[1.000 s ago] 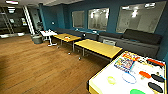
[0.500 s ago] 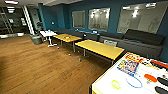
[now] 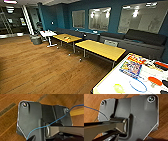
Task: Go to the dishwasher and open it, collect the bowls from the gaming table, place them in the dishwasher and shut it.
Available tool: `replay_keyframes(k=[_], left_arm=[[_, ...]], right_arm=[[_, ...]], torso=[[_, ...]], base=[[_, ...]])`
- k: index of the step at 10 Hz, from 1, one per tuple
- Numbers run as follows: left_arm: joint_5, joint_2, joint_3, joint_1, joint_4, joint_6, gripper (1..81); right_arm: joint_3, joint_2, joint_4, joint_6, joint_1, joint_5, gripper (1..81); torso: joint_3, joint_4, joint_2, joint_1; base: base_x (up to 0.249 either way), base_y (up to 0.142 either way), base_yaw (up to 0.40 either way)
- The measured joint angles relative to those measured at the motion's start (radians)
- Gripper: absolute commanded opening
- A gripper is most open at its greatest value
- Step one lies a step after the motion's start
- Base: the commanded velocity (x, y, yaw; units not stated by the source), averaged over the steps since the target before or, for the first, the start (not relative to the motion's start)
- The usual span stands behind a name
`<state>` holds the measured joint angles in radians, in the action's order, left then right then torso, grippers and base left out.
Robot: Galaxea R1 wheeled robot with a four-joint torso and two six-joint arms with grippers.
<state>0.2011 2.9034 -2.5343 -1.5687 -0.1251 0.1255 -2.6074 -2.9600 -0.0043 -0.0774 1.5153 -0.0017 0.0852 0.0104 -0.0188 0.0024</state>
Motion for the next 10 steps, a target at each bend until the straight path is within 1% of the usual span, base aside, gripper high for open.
replay_keyframes(k=[2, 4, 7, 8, 10], left_arm=[[0.0, 0.0, 0.0, 0.005, 0.0, 0.001, 81.1], [-0.013, 0.0, 0.0, -0.006, 0.001, 0.001, 81.1], [-0.01, 0.0, 0.0, -0.001, 0.0, 0.001, 81.1], [-0.01, 0.0, -0.001, -0.001, -0.001, 0.001, 81.1], [-0.01, 0.0, -0.001, -0.003, -0.002, 0.001, 81.1]], right_arm=[[0.0, -0.003, 0.0, 0.0, -0.009, 0.004, 81.1], [0.0, -0.003, 0.0, 0.0, 0.003, 0.0, 81.1], [0.0, -0.003, 0.0, 0.0, 0.002, 0.001, 81.1], [0.0, -0.003, 0.0, 0.0, 0.002, 0.001, 81.1], [0.0, -0.003, 0.0, 0.0, 0.002, 0.001, 81.1]], torso=[[0.0, 0.0, 0.001, 0.001], [0.0, 0.0, 0.0, 0.0], [0.0, 0.0, 0.0, 0.0], [0.0, 0.0, 0.0, 0.0], [0.0, 0.0, 0.0, -0.001]], base=[[0.0, 0.0, 0.0], [0.0, 0.0, 0.0], [0.0, 0.0, 0.0], [0.0, 0.0, -0.123], [0.0, 0.0, -0.328]])
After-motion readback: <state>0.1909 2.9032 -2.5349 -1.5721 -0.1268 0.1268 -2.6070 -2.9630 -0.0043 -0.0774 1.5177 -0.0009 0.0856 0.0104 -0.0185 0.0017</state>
